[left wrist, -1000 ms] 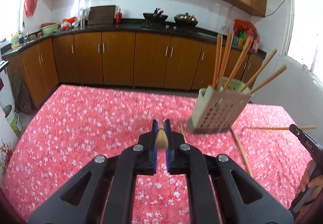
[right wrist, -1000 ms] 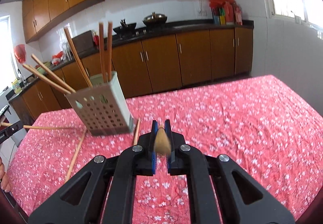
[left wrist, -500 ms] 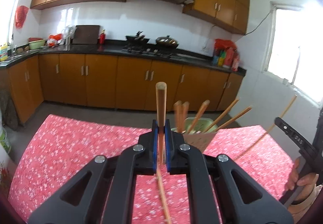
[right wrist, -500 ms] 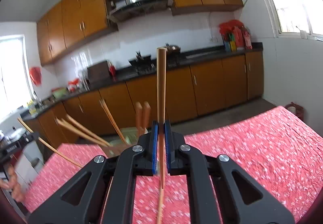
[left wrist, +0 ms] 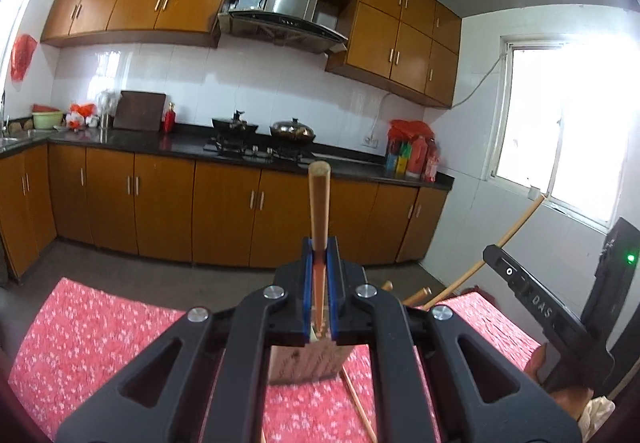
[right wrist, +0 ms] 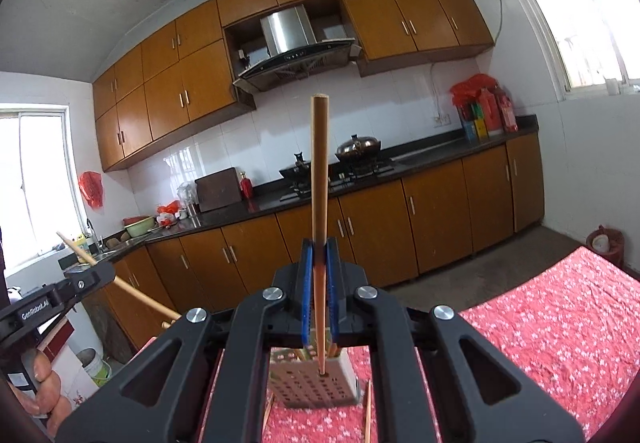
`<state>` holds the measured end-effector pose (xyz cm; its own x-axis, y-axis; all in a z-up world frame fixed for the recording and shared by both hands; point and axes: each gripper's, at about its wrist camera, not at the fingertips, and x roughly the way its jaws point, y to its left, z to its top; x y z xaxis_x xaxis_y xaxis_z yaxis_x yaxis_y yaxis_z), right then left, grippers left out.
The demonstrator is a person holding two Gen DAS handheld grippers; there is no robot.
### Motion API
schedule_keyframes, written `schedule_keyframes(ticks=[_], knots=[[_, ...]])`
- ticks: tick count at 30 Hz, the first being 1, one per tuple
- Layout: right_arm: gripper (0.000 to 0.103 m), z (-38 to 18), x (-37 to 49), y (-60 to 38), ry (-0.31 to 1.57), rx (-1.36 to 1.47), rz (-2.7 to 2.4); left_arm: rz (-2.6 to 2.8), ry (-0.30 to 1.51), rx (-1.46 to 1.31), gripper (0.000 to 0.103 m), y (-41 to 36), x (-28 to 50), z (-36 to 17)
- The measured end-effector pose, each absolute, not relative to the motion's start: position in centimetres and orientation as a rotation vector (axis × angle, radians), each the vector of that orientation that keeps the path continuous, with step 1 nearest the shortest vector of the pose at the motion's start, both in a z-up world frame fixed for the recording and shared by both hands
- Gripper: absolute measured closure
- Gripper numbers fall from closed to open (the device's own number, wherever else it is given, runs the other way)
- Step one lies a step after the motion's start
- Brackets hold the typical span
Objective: Organize utensils
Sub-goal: 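Lower the chopsticks into the holder and open both tools, then lower both open tools onto the last chopsticks and close them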
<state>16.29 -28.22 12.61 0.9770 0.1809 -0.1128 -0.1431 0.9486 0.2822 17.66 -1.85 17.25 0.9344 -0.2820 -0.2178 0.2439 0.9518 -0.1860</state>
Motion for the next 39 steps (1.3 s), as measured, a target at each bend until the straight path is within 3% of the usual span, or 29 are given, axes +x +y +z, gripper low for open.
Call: schedule_keyframes(ticks=[9,21,26,29,39], knots=[[0.096,12.4,18.2,-26.8,0.069,0.237,0.118,-0.221,0.278,-0.130,0.095,-3.2,21.4,16.1],[0.095,9.1,21.8,-26.0,0.208,0.284,0.164,-0.227,0.347,-0.130,0.095,-3.0,25.6,13.0],[0.093,8.9,21.8,-26.0,0.232,0.283,0.166,-0.219,0.339,-0.135,0.095,-2.6,25.5,12.6],[0.083,9.2,21.2,-26.3,0.223,0.283,0.160,-0.216,0.330,-0.140,0.094,-2.2,25.0,12.7],[0.083,9.4,17.9,-28.7,0.216,0.303,0.106,-0.179,0.287,-0.193,0.092,0.4,22.0,13.5]])
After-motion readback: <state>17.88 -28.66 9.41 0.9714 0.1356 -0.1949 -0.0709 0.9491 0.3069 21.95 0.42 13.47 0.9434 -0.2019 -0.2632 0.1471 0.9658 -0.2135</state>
